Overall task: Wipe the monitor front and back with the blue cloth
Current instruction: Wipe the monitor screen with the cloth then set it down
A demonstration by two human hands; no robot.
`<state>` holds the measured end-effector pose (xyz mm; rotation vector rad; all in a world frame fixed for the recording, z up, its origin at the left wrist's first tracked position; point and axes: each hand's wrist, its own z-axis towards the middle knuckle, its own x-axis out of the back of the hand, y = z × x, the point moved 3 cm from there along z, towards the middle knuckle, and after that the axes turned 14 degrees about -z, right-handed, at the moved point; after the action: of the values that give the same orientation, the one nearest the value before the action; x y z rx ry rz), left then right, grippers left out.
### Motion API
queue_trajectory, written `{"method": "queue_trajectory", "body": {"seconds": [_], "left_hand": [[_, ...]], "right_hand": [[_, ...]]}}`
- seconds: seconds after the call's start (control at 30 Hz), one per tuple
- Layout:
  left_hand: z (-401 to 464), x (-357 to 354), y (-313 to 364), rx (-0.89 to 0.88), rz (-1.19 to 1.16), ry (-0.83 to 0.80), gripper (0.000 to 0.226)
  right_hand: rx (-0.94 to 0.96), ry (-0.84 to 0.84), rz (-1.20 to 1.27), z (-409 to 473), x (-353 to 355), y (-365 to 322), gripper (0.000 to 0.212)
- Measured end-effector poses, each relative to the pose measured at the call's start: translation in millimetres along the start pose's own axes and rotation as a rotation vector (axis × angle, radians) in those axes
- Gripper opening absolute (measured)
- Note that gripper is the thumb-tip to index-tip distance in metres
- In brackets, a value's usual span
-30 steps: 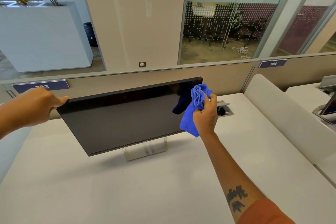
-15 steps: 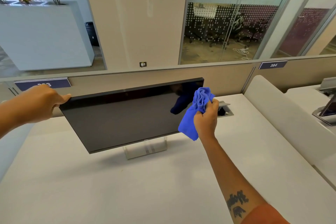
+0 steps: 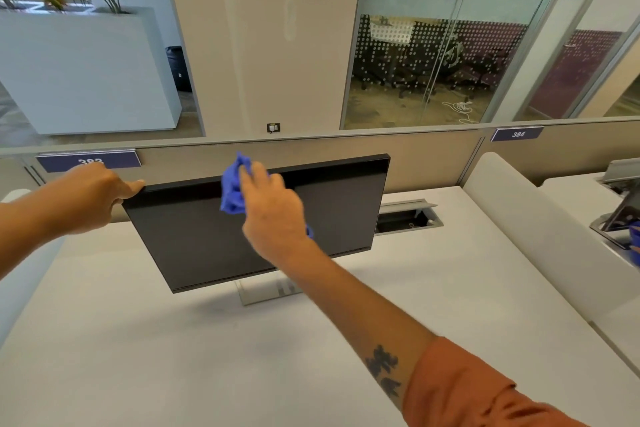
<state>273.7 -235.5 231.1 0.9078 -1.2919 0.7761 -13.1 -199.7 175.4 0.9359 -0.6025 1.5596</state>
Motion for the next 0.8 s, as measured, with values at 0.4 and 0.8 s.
{"method": "queue_trajectory", "body": {"seconds": [0.4,0.8], "left_hand": [[-4,-1,11,0.006,0.018,0.058,0.066],[-5,1,15,0.037,0.068,0.074,0.058]], "right_hand": [[-0.417,0.052,0.093,-32,-40,77,0.087],[-0.923,-0.057,0.249,-66,-78,153,0.091]]}}
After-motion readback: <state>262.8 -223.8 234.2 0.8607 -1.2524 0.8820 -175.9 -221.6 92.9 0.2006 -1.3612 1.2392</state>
